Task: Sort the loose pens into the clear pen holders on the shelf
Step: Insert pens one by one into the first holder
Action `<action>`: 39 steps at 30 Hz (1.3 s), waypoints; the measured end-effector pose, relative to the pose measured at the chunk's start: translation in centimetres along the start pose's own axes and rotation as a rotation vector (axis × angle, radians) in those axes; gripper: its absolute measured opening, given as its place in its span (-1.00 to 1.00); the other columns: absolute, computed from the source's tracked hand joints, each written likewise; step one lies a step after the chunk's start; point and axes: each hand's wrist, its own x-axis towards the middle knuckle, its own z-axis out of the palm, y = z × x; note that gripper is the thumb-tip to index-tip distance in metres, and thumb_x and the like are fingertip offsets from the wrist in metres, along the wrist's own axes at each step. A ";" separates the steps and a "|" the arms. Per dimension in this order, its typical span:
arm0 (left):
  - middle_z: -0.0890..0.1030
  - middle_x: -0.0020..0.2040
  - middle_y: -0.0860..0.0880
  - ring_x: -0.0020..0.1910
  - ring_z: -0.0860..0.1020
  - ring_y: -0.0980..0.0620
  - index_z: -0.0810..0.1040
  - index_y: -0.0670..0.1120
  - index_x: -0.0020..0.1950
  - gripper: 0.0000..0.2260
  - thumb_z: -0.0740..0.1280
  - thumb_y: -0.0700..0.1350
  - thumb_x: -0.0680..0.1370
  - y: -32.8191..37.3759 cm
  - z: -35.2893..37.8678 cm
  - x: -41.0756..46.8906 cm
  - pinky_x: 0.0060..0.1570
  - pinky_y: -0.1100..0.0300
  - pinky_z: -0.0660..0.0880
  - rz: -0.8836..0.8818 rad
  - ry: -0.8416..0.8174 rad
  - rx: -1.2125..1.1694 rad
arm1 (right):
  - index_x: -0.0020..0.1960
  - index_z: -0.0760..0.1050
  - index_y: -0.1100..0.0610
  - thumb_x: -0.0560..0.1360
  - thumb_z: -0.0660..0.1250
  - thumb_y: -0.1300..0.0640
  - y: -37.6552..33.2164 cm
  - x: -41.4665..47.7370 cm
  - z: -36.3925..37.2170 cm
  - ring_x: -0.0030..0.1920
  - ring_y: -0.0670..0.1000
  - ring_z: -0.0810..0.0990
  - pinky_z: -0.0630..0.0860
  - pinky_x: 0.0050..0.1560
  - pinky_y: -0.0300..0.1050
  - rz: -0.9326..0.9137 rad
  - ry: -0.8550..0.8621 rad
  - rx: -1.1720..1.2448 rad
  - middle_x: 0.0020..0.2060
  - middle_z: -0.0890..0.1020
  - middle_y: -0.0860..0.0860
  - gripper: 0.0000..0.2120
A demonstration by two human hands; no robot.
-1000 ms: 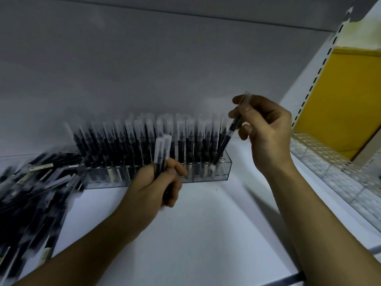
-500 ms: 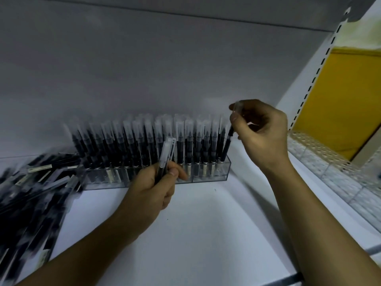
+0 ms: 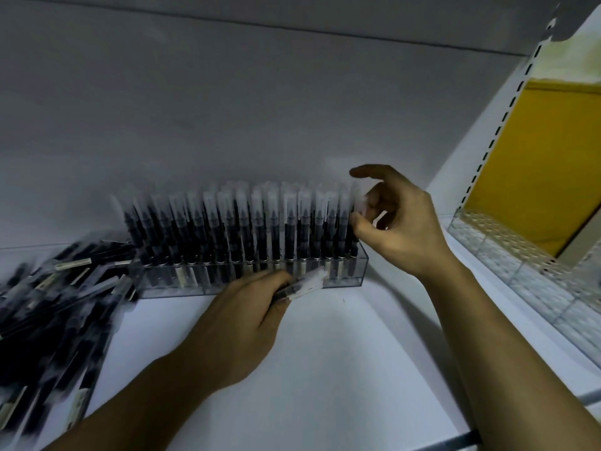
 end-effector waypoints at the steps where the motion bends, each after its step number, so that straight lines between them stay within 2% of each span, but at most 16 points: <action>1: 0.45 -0.23 0.22 -0.21 0.46 0.21 0.48 0.08 -0.06 -0.87 0.23 -0.11 0.65 0.1 -0.1 0.0 -0.27 0.34 0.30 0.008 -0.001 0.028 | 0.41 0.40 -0.06 0.44 0.53 0.18 0.3 0.1 -0.2 -0.20 -0.04 0.62 0.53 -0.19 -0.26 0.040 -0.040 0.003 -0.25 0.57 -0.06 -0.40; 3: 0.40 -0.21 0.26 -0.18 0.44 0.24 0.44 0.12 -0.05 -0.85 0.24 -0.12 0.65 0.2 -0.3 0.1 -0.25 0.38 0.28 0.012 -0.013 0.067 | 0.48 0.28 -0.14 0.39 0.61 0.00 1.1 0.3 -0.7 -0.06 -0.06 0.64 0.58 -0.02 -0.19 0.160 -0.187 0.037 -0.08 0.60 -0.05 -0.22; 5: 0.38 -0.19 0.27 -0.17 0.43 0.25 0.38 0.17 -0.06 -0.82 0.24 -0.12 0.65 0.2 -0.3 0.1 -0.24 0.39 0.28 0.014 -0.019 0.083 | 0.49 0.25 -0.14 0.29 0.64 -0.15 1.9 0.3 -0.5 0.11 -0.08 0.61 0.59 0.16 -0.03 0.254 -0.369 0.069 0.15 0.59 -0.07 -0.10; 7: 0.37 -0.18 0.26 -0.17 0.43 0.22 0.39 0.17 -0.03 -0.83 0.24 -0.12 0.65 0.1 -0.2 0.1 -0.21 0.37 0.28 0.012 -0.024 0.085 | 0.43 0.36 -0.09 0.26 0.68 -0.14 2.7 0.1 0.2 0.19 -0.03 0.60 0.58 0.24 0.11 0.267 -0.497 0.074 0.23 0.60 -0.11 -0.15; 9: 0.37 -0.18 0.24 -0.16 0.43 0.19 0.47 0.12 0.02 -0.88 0.23 -0.11 0.65 0.2 -0.3 0.0 -0.18 0.33 0.30 0.000 -0.025 0.082 | 0.35 0.47 -0.03 0.31 0.68 0.03 3.0 0.0 0.5 0.18 0.00 0.63 0.58 0.26 0.11 0.273 -0.541 0.119 0.18 0.66 -0.12 -0.32; 11: 0.38 -0.18 0.22 -0.17 0.44 0.18 0.49 0.08 0.03 -0.89 0.22 -0.11 0.65 0.3 -0.4 0.0 -0.18 0.30 0.31 -0.024 -0.008 0.075 | 0.28 0.54 0.00 0.33 0.66 0.12 3.3 0.0 0.2 0.13 0.05 0.65 0.59 0.24 0.11 0.280 -0.533 0.151 0.13 0.69 -0.08 -0.43; 14: 0.43 -0.21 0.17 -0.22 0.46 0.16 0.42 0.09 -0.11 -0.83 0.21 -0.13 0.65 0.2 -0.8 0.1 -0.23 0.24 0.32 -0.048 0.030 0.069 | 0.23 0.60 0.06 0.32 0.66 0.07 4.3 0.2 -0.6 0.08 0.19 0.64 0.57 0.22 0.20 0.297 -0.479 0.158 0.08 0.70 0.05 -0.48; 16: 0.44 -0.23 0.15 -0.25 0.46 0.16 0.42 0.07 -0.12 -0.84 0.20 -0.12 0.65 -0.1 -1.0 0.1 -0.26 0.23 0.33 -0.072 0.057 0.078 | 0.23 0.61 0.09 0.31 0.66 0.05 5.0 0.1 -0.9 0.08 0.22 0.64 0.57 0.22 0.20 0.317 -0.454 0.170 0.08 0.70 0.09 -0.47; 19: 0.42 -0.25 0.14 -0.27 0.44 0.15 0.45 0.03 -0.09 -0.87 0.20 -0.11 0.65 -0.5 -1.3 0.1 -0.28 0.21 0.31 -0.110 0.086 0.106 | 0.27 0.58 0.09 0.33 0.63 0.12 5.6 0.0 -1.6 0.10 0.18 0.65 0.60 0.19 0.02 0.353 -0.424 0.180 0.10 0.71 0.06 -0.46; 23: 0.41 -0.19 0.11 -0.20 0.44 0.08 0.44 0.04 -0.03 -0.90 0.19 -0.11 0.66 -0.8 -1.6 0.2 -0.21 0.17 0.33 -0.139 0.076 0.118 | 0.29 0.57 0.08 0.38 0.59 0.23 6.2 -0.2 -2.3 0.12 0.12 0.66 0.62 0.10 -0.16 0.420 -0.376 0.236 0.12 0.71 0.03 -0.49; 27: 0.42 -0.15 0.10 -0.17 0.44 0.09 0.49 0.02 0.05 -0.89 0.18 -0.10 0.66 -1.0 -1.6 0.2 -0.17 0.15 0.37 -0.144 0.064 0.128 | 0.25 0.58 0.05 0.38 0.60 0.23 6.5 -0.1 -1.3 0.08 0.07 0.66 0.60 0.16 -0.02 0.441 -0.311 0.189 0.08 0.71 -0.03 -0.52; 30: 0.41 -0.17 0.13 -0.19 0.43 0.12 0.48 0.04 0.04 -0.89 0.17 -0.09 0.67 -1.4 -1.3 0.5 -0.24 0.23 0.31 -0.150 0.065 0.111 | 0.24 0.58 0.02 0.35 0.64 0.16 6.8 -0.1 -1.0 0.06 0.06 0.65 0.56 0.09 -0.04 0.437 -0.316 0.120 0.07 0.70 -0.06 -0.50; 32: 0.41 -0.15 0.12 -0.17 0.42 0.10 0.50 0.04 0.11 -0.87 0.17 -0.08 0.67 -1.7 -1.1 0.6 -0.23 0.26 0.29 -0.156 0.054 0.102 | 0.24 0.57 0.03 0.34 0.65 0.16 7.1 -0.1 -1.4 0.04 0.06 0.64 0.57 0.03 -0.10 0.440 -0.311 0.110 0.06 0.69 -0.05 -0.49; 35: 0.42 -0.04 0.10 -0.07 0.44 0.08 0.49 0.02 0.31 -0.76 0.17 -0.07 0.67 -2.1 -0.9 0.5 -0.10 0.21 0.34 -0.161 0.047 0.112 | 0.27 0.55 0.07 0.37 0.62 0.23 7.4 -0.2 -2.3 0.04 0.05 0.65 0.55 -0.03 -0.19 0.467 -0.284 0.125 0.08 0.68 -0.02 -0.49; 39: 0.44 0.05 0.08 0.00 0.46 0.07 0.47 0.01 0.37 -0.72 0.16 -0.07 0.67 -2.1 -1.0 0.5 -0.01 0.20 0.39 -0.162 0.059 0.119 | 0.31 0.52 0.09 0.42 0.56 0.33 8.1 -0.3 -2.5 0.09 0.08 0.65 0.59 0.02 -0.13 0.537 -0.221 0.151 0.14 0.65 0.05 -0.49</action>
